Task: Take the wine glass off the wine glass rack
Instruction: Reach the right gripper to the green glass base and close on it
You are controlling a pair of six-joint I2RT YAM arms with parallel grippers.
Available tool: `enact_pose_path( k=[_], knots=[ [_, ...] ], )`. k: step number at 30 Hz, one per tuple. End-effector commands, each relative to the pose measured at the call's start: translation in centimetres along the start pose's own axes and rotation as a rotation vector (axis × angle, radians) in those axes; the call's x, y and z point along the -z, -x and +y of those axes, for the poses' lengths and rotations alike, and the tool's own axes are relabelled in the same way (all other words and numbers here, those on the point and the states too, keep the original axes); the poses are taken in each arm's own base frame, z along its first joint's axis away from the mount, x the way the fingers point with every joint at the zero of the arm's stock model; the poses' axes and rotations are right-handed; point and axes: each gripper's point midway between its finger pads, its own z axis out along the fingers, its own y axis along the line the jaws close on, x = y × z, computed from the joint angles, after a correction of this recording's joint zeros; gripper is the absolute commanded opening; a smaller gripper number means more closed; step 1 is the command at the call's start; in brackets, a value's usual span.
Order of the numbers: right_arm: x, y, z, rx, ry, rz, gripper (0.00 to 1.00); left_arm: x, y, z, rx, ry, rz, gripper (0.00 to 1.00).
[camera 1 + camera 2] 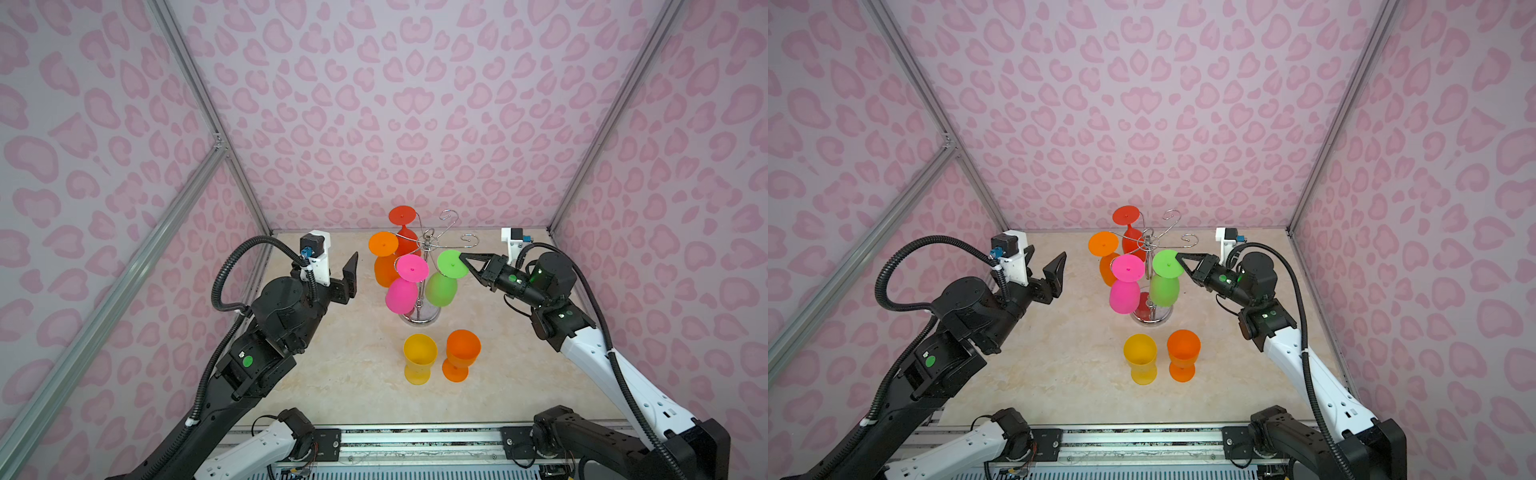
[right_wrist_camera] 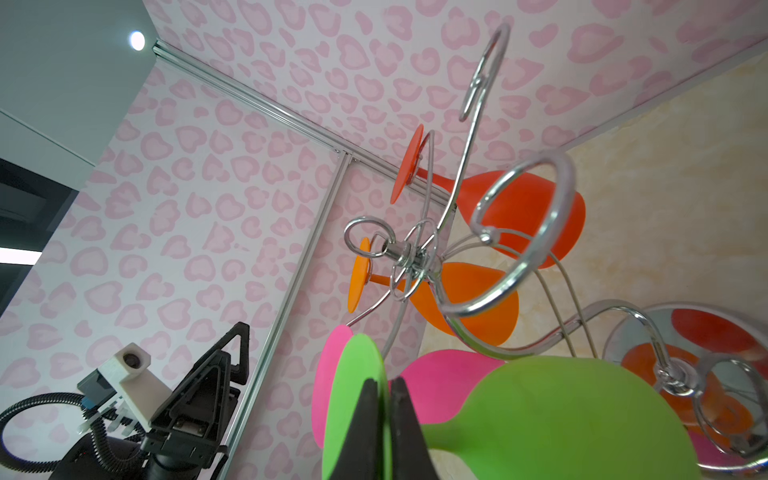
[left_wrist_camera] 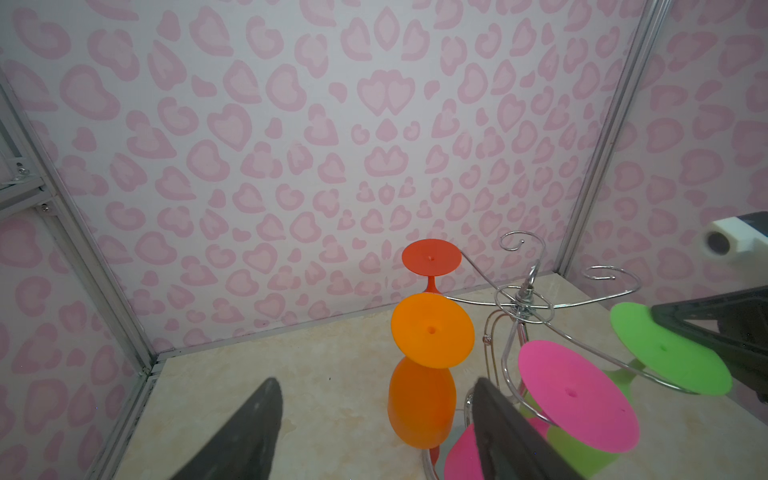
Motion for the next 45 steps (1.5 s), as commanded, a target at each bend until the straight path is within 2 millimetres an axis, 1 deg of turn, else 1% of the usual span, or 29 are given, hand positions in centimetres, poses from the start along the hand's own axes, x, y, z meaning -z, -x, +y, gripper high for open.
enact_pose_path(
  k=[1, 6, 12, 21, 29, 37, 45],
  knots=[
    [-0.1, -0.2, 0.3, 0.002, 0.019, 0.010, 0.01, 0.0, 0.6, -0.1, 0.024, -0.010, -0.027, 0.73],
    [-0.1, -0.1, 0.9, -0.024, 0.069, 0.010, 0.00, 0.2, 0.7, -0.2, 0.032, -0.020, -0.030, 0.73],
    [0.3, 0.9, 1.4, -0.060, 0.124, -0.014, 0.00, 0.2, 0.6, -0.2, 0.031, -0.020, -0.026, 0.72],
    [1.4, 1.4, 1.6, -0.059, 0.127, -0.033, 0.00, 0.0, 0.4, -0.2, 0.032, -0.022, -0.020, 0.72],
    [2.2, 1.1, 2.3, -0.041, 0.131, -0.018, 0.00, -0.2, 0.3, -0.4, 0.032, -0.026, -0.017, 0.72],
    [2.3, 0.6, 2.6, -0.035, 0.139, 0.007, 0.00, -0.3, 0.2, -0.4, 0.032, -0.028, -0.013, 0.72],
    [2.4, 0.6, 3.5, -0.035, 0.157, 0.012, 0.00, -0.7, 0.0, -0.6, 0.032, -0.032, -0.005, 0.72]
  ],
)
